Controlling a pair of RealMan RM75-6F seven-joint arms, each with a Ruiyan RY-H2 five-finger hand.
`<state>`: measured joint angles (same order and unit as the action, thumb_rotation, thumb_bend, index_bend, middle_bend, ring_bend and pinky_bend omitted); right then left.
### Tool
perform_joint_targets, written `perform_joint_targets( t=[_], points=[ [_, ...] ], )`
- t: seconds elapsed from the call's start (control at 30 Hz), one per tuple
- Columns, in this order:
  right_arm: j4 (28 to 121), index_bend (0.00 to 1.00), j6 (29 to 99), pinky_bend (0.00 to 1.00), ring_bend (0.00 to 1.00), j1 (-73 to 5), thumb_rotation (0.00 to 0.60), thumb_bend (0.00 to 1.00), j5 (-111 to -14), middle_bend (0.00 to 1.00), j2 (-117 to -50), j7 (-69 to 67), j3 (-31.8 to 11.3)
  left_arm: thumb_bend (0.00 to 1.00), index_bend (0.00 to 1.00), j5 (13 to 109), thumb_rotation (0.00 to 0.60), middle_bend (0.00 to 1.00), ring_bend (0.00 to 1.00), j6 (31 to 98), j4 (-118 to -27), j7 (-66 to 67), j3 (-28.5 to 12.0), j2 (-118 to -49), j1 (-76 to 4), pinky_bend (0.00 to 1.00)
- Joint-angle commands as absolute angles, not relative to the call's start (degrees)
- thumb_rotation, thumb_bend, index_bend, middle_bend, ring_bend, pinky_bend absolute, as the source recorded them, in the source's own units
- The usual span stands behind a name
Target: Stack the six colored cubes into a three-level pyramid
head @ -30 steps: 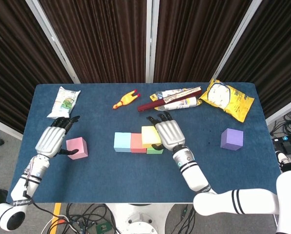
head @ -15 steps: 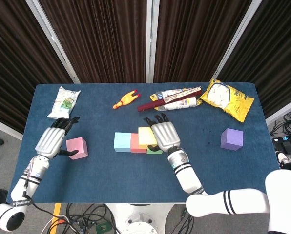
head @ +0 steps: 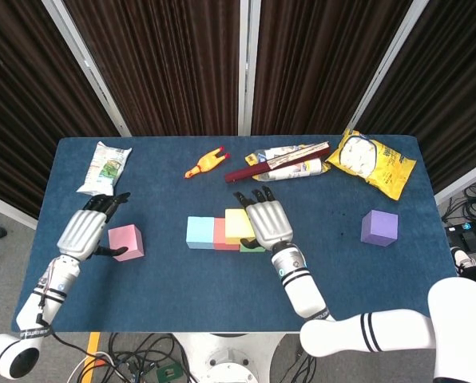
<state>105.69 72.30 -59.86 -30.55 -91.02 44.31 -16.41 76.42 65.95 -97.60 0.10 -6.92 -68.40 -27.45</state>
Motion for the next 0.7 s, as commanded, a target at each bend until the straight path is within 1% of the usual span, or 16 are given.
perform_joint_targets(
  t=[0.03, 0.43, 0.5, 0.57, 0.7],
  points=[
    [105.6, 0.09, 72.3, 0.00, 0.11, -59.9, 0.600, 0.15, -30.4, 0.45, -91.2, 44.5, -16.4, 0.00, 0.09, 76.5, 0.600, 0.17, 0.11, 65.8, -97.5, -0.1, -6.9, -68.4, -27.4, 0.11],
    [105.0, 0.04, 72.5, 0.00, 0.11, -59.8, 0.600, 0.15, -30.2, 0.44, -91.9, 44.7, -17.0, 0.00, 0.09, 76.7, 0.600, 0.17, 0.11, 65.8, -97.0, -0.6, -6.9, -68.6, -27.2, 0.11],
    [104.8, 0.02, 72.6, 0.00, 0.10, -59.8, 0.600, 0.15, -30.4, 0.42, -92.0, 44.8, -16.9, 0.00, 0.09, 76.7, 0.600, 0.17, 0.11, 65.7, -96.9, -0.7, -6.9, -68.6, -27.3, 0.11],
    [104.7, 0.00, 72.2, 0.00, 0.09, -59.6, 0.600, 0.14, -30.2, 0.38, -92.0, 44.5, -16.9, 0.00, 0.09, 76.7, 0.600, 0.17, 0.10, 65.6, -96.8, -0.7, -7.0, -68.7, -27.3, 0.11],
    [104.6, 0.00, 72.2, 0.00, 0.05, -59.6, 0.600, 0.13, -30.4, 0.30, -92.1, 44.8, -16.8, 0.00, 0.09, 76.9, 0.600, 0.17, 0.09, 65.6, -96.6, -0.6, -7.0, -68.9, -27.3, 0.11]
  ],
)
